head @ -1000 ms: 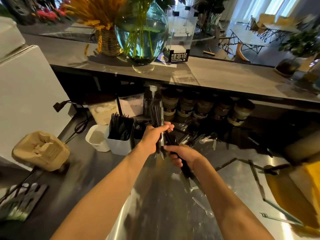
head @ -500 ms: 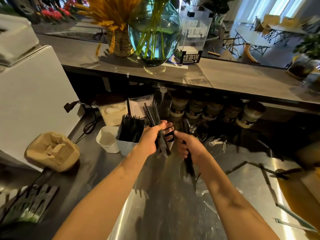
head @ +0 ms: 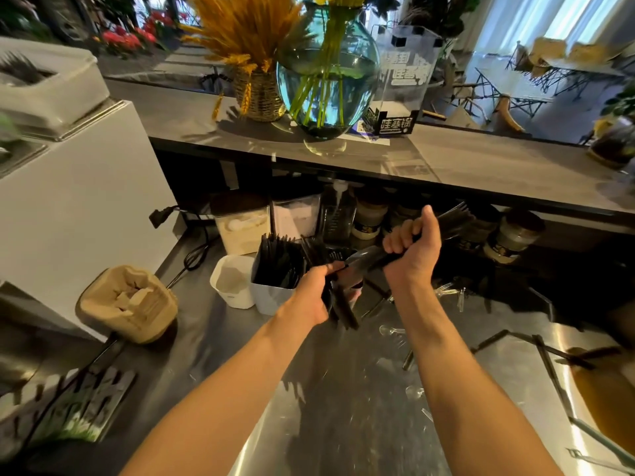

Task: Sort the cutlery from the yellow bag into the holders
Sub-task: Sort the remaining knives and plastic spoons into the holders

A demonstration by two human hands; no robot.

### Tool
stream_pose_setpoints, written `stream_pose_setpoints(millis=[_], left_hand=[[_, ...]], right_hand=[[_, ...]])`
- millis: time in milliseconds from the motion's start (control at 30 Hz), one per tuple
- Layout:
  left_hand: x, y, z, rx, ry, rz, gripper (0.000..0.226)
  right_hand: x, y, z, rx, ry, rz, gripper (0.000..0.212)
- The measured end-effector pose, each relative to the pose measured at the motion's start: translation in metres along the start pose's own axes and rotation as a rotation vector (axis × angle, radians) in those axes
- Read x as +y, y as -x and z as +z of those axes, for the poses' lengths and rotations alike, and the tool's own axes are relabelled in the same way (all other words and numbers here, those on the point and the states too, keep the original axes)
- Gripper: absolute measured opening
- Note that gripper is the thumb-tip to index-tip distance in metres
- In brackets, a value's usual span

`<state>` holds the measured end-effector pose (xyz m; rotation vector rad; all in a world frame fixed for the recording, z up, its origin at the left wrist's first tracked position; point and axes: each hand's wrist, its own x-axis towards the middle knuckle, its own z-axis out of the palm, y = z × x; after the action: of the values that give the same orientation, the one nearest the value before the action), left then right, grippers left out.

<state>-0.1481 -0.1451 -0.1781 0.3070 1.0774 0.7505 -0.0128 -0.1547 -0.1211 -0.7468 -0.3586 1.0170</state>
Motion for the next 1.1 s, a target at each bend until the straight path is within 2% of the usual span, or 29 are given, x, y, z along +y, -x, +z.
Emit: stream_pose_setpoints(millis=[167, 333, 467, 600, 700, 767, 833, 933, 1100], left_hand=[[0.015, 0.009, 0.0, 0.069, 0.189, 0.018, 0.018], [0.021, 0.018, -0.013, 0.053, 0.191, 0.058, 0.028], [0.024, 0.02, -0.029, 0.037, 0.148, 0.049, 0.022], [0.032, 0.019, -0.047, -0.019, 0.075, 0.097, 0.017], [0.039, 0.024, -0.054, -0.108, -0.06, 0.15, 0.018], [0.041, 0.025, -0.054, -0.153, -0.207, 0.2, 0.023], [0.043, 0.03, -0.055, -0.152, -0.298, 0.206, 0.025], [0.044, 0.031, -0.06, -0.182, -0.311, 0.18, 0.026], [0.044, 0.025, -0.057, -0.151, -0.467, 0.215, 0.035]], right_hand=[[0.036, 0.02, 0.021, -0.106, 0.021, 0.008, 0.037], [0.053, 0.032, 0.033, -0.025, 0.05, 0.14, 0.038], [0.055, 0.029, 0.036, 0.022, 0.034, 0.225, 0.04], [0.049, 0.016, 0.038, -0.066, 0.078, 0.338, 0.033], [0.054, 0.016, 0.041, -0.137, 0.351, 0.444, 0.03], [0.064, 0.02, 0.045, -0.109, 0.49, 0.435, 0.034], [0.072, 0.022, 0.049, -0.028, 0.51, 0.353, 0.029], [0.084, 0.017, 0.05, 0.061, 0.547, 0.316, 0.025], [0.101, 0.014, 0.043, 0.088, 0.597, 0.484, 0.057]])
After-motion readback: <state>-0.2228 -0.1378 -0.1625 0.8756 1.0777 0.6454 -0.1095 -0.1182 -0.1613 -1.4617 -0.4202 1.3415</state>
